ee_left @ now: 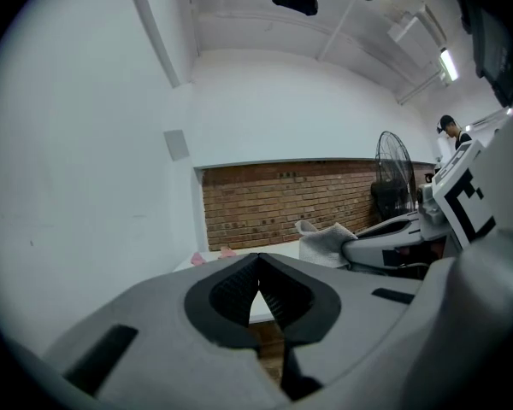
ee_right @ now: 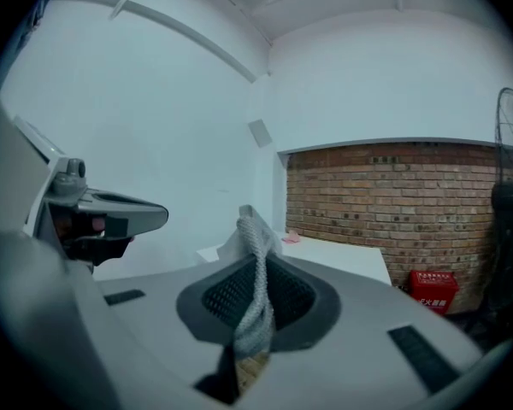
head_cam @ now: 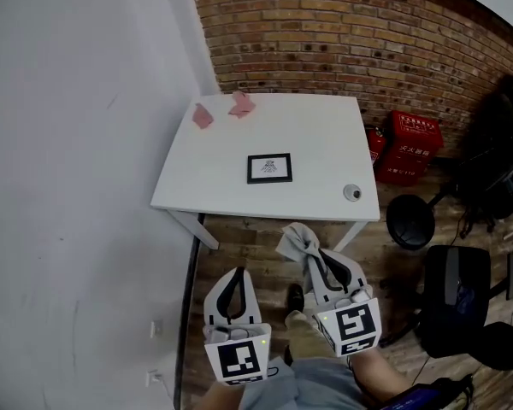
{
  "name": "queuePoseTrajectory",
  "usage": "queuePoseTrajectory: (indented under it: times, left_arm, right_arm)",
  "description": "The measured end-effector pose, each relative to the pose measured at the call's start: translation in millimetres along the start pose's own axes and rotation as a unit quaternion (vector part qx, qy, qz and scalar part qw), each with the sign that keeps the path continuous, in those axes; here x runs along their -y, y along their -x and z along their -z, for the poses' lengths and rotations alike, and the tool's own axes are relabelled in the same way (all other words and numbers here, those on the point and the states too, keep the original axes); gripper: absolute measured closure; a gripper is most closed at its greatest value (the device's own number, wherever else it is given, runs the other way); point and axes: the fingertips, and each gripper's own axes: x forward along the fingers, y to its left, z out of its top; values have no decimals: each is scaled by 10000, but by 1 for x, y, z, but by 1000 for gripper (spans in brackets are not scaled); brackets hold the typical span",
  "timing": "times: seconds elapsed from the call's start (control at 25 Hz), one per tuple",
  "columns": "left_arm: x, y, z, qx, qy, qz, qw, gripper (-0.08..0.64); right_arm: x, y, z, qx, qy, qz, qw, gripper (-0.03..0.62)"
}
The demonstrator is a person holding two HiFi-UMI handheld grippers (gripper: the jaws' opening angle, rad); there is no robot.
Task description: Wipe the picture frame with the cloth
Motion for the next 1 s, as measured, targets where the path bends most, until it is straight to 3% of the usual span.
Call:
queuePoseTrajectory:
  times: [0.36,0.56,1.0]
  left_arm:
    - [-15,-121,2,-311,-157,157,9993,551]
    - [-24,-186,-12,-247,-277,196,9991,551]
    - [-71,-246,-43,-127,-274,145,9994,551]
  right_arm:
    - [67,-99,4,-224,-359,118,9990,555]
    - [97,-151,-6,-163,-397,97,9990,555]
    - [116,-222,-51,-94,-317,159,9993,555]
